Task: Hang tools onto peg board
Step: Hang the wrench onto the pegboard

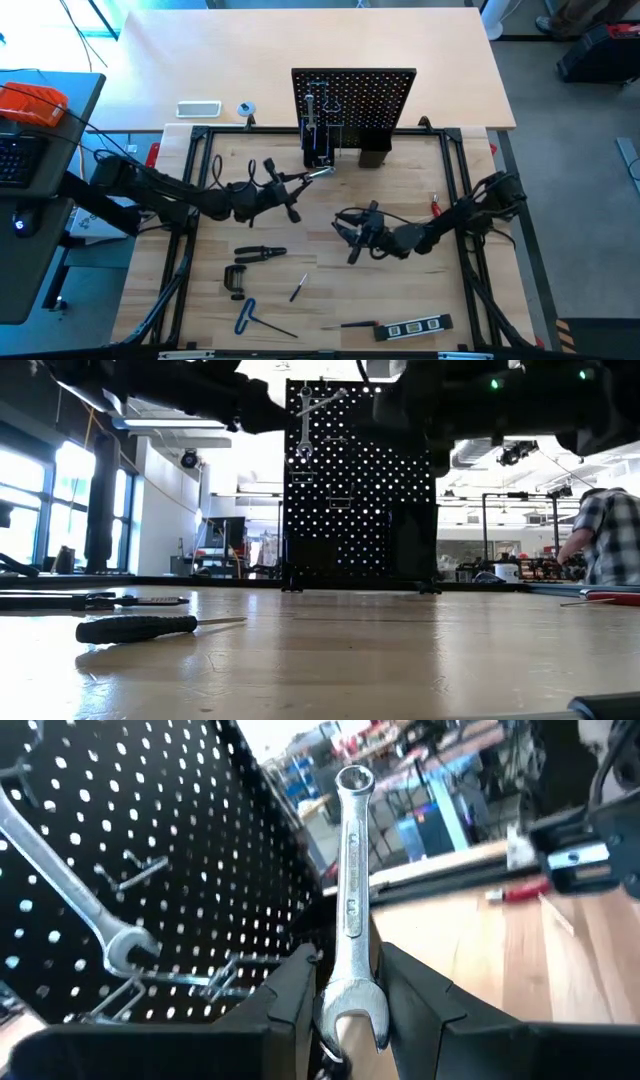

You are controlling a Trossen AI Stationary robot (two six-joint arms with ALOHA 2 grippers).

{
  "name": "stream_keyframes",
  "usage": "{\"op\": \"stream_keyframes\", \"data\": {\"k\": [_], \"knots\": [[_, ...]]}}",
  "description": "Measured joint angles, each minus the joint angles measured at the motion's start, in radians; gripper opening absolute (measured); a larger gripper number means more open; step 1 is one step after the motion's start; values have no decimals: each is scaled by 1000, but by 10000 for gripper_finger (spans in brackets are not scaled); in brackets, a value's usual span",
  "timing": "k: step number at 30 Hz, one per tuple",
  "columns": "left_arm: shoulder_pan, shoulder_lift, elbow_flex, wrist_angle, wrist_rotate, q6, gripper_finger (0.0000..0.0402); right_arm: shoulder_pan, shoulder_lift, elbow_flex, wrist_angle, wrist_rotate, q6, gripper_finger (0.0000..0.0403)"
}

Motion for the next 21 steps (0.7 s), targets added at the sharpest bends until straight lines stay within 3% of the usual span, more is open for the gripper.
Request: {"op": "stream_keyframes", "data": {"k": [21], "knots": [[-49,174,0,398,-34,90,79,-134,0,10,251,-164,-94,124]]}}
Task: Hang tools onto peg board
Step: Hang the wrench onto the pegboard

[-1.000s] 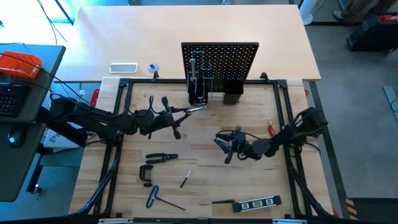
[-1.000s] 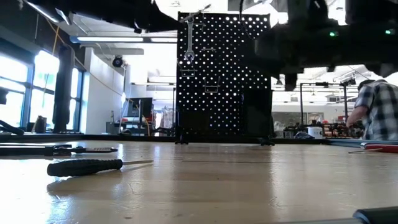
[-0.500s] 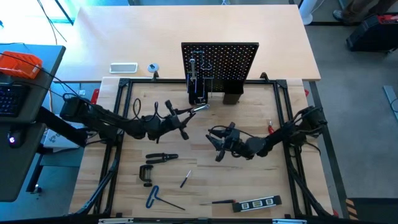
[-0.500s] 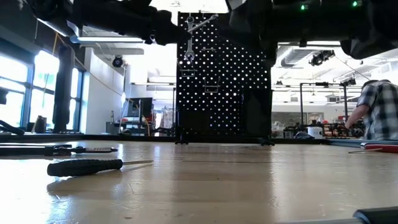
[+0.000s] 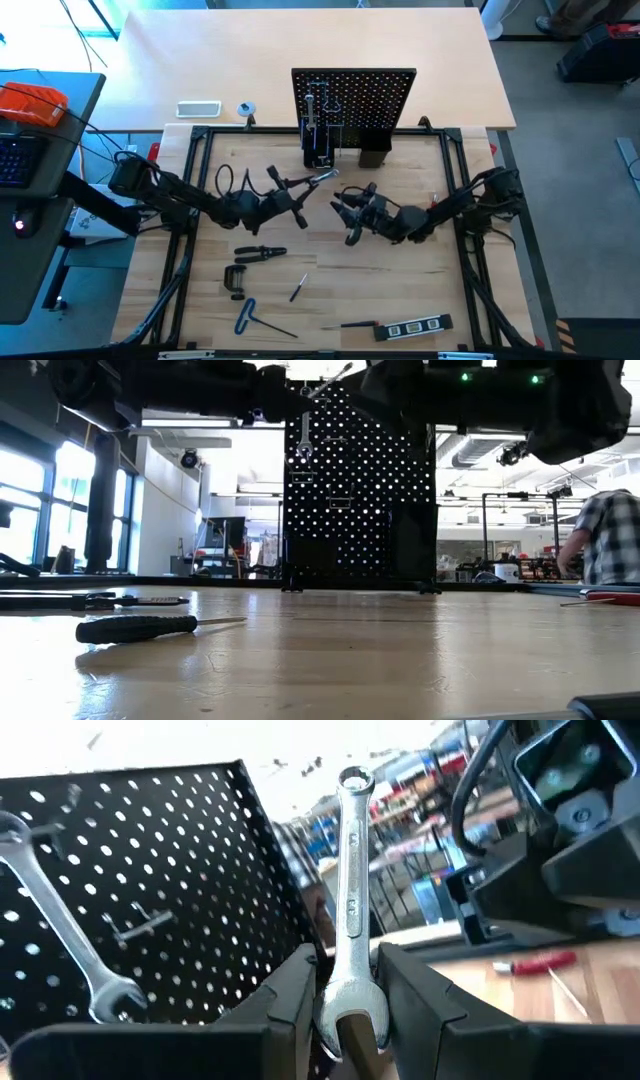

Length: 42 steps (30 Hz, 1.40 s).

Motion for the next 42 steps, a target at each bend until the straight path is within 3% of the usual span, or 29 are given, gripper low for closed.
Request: {"op": "stream_keyframes", "data": {"k": [12,24,33,37,42], "knots": [[7,0,16,33,8,26,79,-68,0,124,-98,-90,-39,124],[6,0,17,33,8,39,79,-102,0,190,-165,-100,-31,124],[7,0,17,32,18,41,79,-121,0,212,-214,-106,6,96],[6,0,16,23,3,97,79,-107,0,212,-279,-97,17,87],[6,0,16,30,-7,127,79,-49,-5,210,-313,-9,-43,87]]}}
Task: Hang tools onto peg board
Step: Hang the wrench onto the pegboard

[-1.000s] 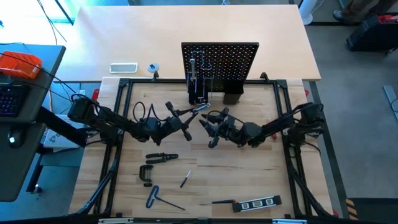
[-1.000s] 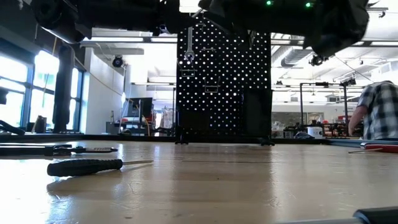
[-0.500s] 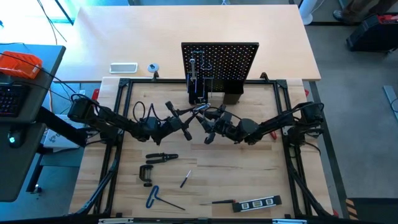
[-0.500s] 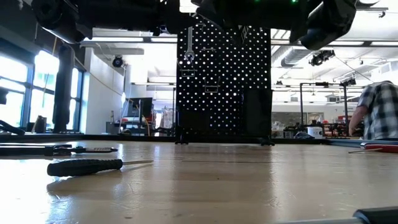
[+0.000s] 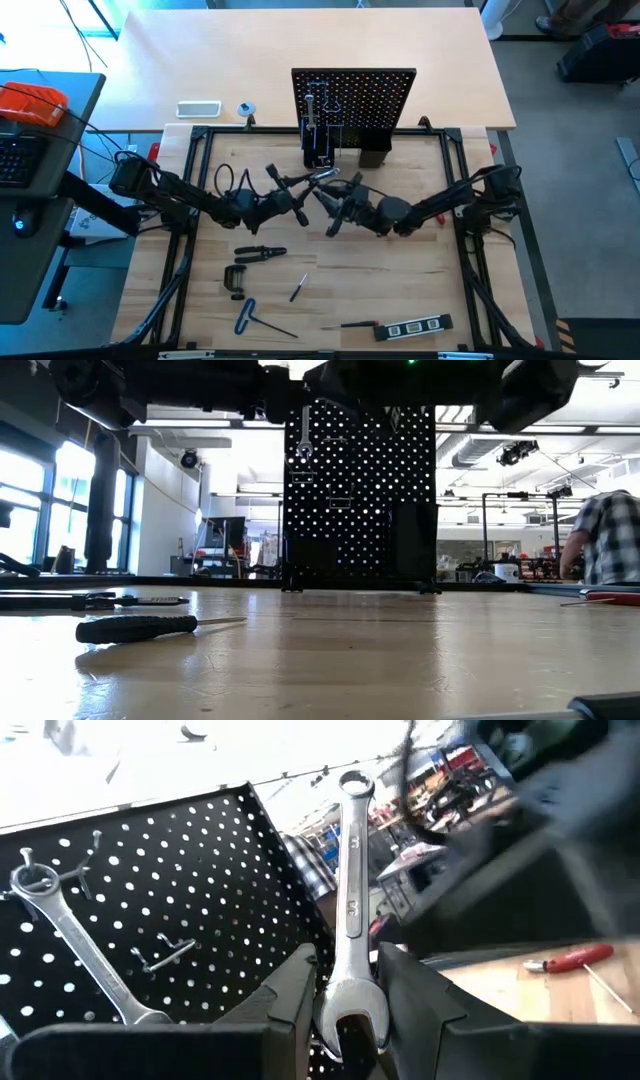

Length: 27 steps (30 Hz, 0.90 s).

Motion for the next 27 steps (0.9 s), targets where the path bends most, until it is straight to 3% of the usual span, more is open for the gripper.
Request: {"op": "stream_keyframes", "data": {"k": [3,9,12,14,16,22,27], "knots": [[-3,-2,1,9,-6,11,79,62,-41,-29,-63,137,-72,87],[-13,-1,1,13,-10,51,79,225,-203,-104,-128,657,-334,87],[-5,-1,1,15,8,40,79,259,-270,-111,-131,806,-438,87],[2,-1,1,15,9,22,79,262,-291,-111,-151,793,-435,87],[9,-1,1,18,9,5,79,246,-296,-111,-191,710,-360,87],[16,-1,1,38,26,-22,79,106,-271,-111,-468,352,109,87],[15,-1,1,47,29,-14,79,32,-168,-112,-270,200,140,87]]}}
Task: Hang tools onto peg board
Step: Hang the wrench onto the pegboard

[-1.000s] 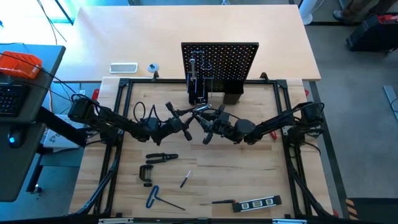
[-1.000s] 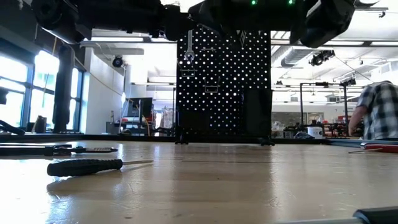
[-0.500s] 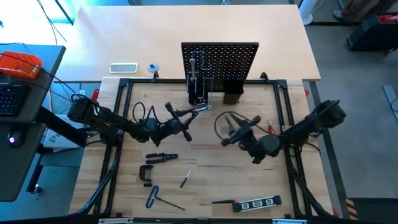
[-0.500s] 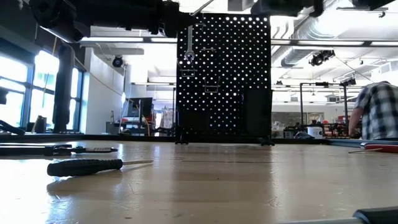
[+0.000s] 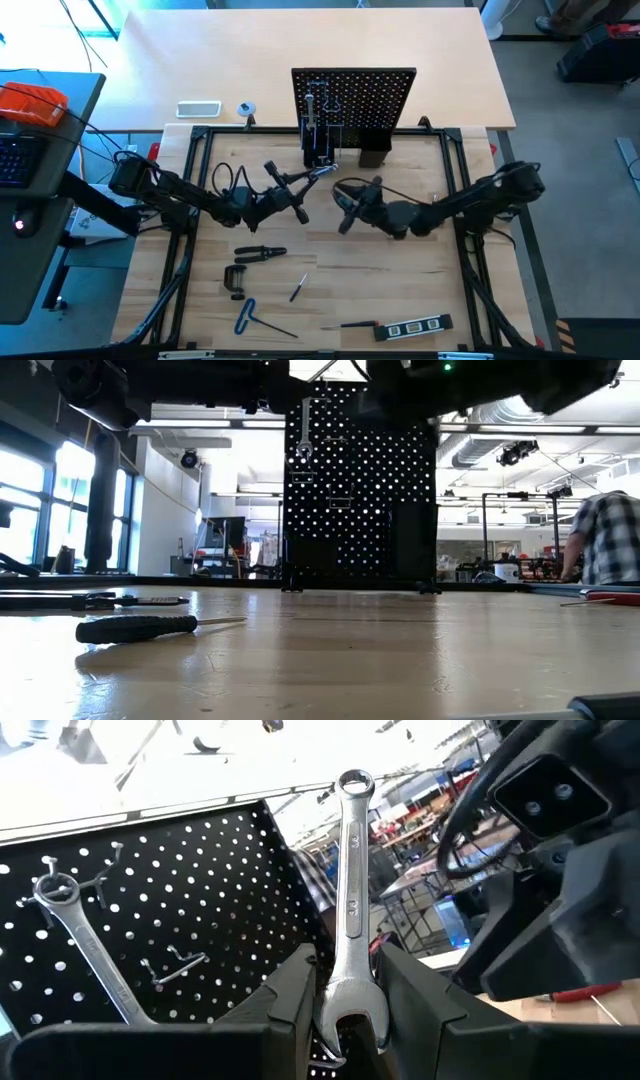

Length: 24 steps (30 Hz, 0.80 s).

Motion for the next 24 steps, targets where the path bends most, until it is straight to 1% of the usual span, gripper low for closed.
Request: {"op": "stream_keyframes", "data": {"k": [2,5,10,16,24], "knots": [[0,0,0,0,0,10,79,-21,46,0,124,-45,-28,87],[0,0,0,4,0,29,79,-53,96,0,256,-93,-49,87],[-1,0,0,15,11,40,79,-100,126,0,364,-186,-52,87],[0,0,0,16,24,53,79,-140,127,36,369,-334,-55,87],[16,-1,0,19,15,59,79,-156,127,98,264,-375,-58,87]]}}
